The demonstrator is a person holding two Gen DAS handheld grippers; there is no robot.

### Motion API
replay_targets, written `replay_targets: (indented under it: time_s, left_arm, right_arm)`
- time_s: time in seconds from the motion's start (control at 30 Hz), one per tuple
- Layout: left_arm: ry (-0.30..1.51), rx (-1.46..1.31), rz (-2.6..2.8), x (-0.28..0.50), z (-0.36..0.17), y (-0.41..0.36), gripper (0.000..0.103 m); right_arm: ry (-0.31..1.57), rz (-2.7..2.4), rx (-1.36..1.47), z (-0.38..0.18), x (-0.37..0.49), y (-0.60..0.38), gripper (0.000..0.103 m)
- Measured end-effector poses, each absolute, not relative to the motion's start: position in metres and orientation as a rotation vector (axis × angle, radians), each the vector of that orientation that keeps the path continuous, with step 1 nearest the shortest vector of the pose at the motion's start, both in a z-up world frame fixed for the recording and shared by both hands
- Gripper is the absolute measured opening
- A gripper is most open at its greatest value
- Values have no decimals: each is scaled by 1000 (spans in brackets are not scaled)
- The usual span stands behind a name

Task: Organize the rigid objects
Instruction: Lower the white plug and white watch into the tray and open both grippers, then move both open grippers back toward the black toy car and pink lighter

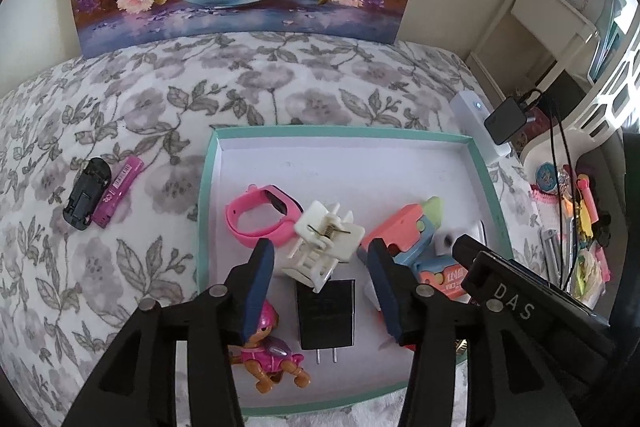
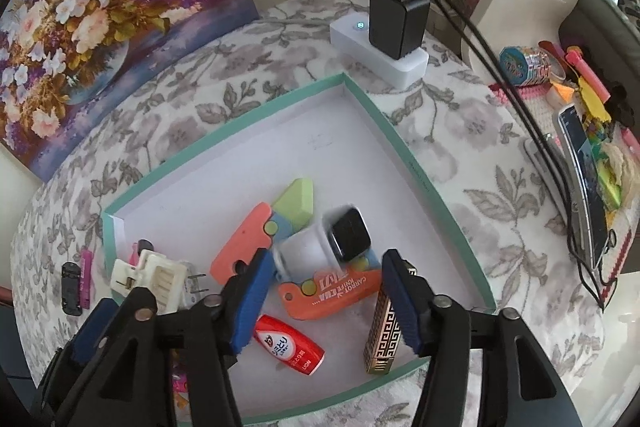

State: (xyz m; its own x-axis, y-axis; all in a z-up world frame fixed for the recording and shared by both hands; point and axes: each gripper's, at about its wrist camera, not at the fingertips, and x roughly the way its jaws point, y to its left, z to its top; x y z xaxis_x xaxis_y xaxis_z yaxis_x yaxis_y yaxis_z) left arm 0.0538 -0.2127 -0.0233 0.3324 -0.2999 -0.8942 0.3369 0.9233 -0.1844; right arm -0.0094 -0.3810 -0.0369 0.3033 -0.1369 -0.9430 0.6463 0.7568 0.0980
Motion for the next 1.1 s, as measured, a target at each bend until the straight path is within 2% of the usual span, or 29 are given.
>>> replay_targets:
  time_s: [0.37, 0.5, 0.57, 0.67, 0.93, 1.1]
  left_arm:
    - [1119, 3, -311, 66, 4, -177, 66]
    - [1119, -16, -234, 74, 8, -153, 67]
    - [1121, -22, -195, 78, 8, -141, 74]
    - [1121, -26, -139, 82, 9, -126, 76]
    - [1159, -42, -11, 91, -3, -92, 88]
    - [1200, -73, 49, 95, -12, -71, 88]
  right_arm:
    - [1088, -519, 482, -4, -8, -366, 66]
    - [1094, -497, 455, -3, -3, -355, 67]
    - [1102, -482, 446, -4, 1, -349, 68]
    - [1115, -461, 416, -6, 6, -338, 69]
    - [1141, -381, 359, -9, 18, -305, 83]
    - [1143, -345, 327, -8, 25, -286, 90]
